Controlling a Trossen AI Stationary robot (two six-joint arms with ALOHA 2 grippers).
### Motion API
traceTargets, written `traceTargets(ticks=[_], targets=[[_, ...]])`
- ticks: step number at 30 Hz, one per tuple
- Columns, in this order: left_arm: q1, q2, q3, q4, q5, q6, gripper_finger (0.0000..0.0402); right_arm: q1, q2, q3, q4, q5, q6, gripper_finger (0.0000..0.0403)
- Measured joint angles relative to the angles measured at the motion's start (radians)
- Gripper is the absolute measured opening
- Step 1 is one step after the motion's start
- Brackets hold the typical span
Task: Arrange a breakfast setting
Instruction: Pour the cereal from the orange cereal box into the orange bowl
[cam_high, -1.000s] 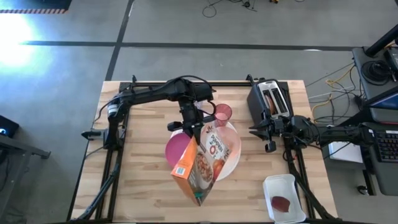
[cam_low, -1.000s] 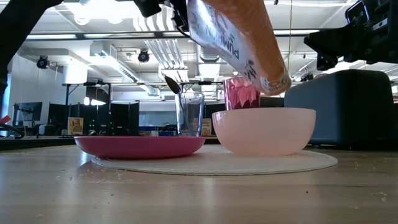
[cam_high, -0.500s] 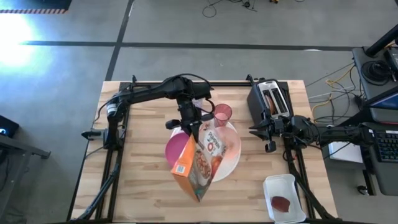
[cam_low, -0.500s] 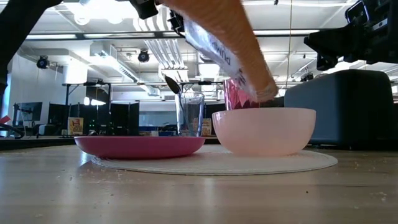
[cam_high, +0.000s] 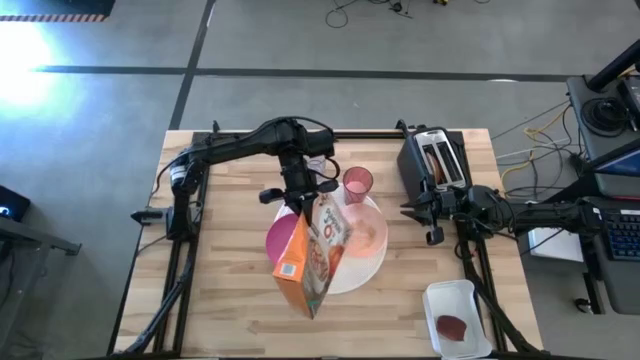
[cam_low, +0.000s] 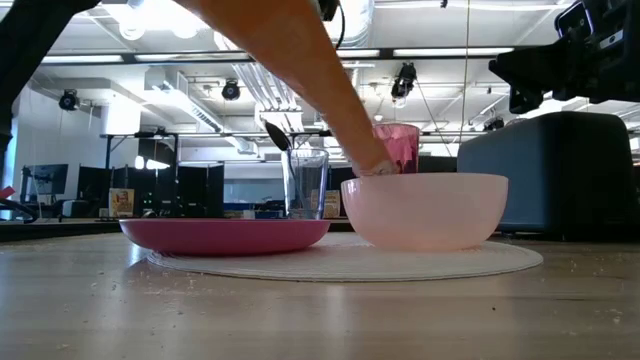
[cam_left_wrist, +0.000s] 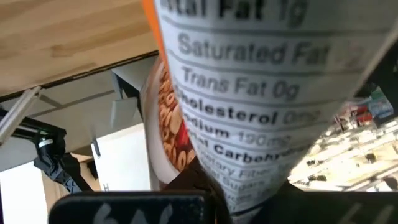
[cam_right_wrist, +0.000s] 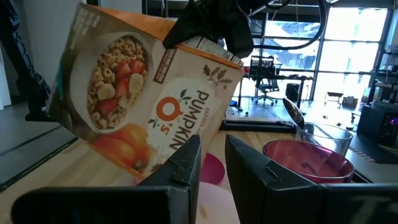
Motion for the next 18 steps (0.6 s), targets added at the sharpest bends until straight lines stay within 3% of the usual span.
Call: traceTargets(ticks=[18], targets=[[0.001, 0.000, 0.011, -0.015, -0.001, 0.026, 0.0000, 0.000, 0.000, 0.000, -0.002, 0.000, 0.000, 0.0063]])
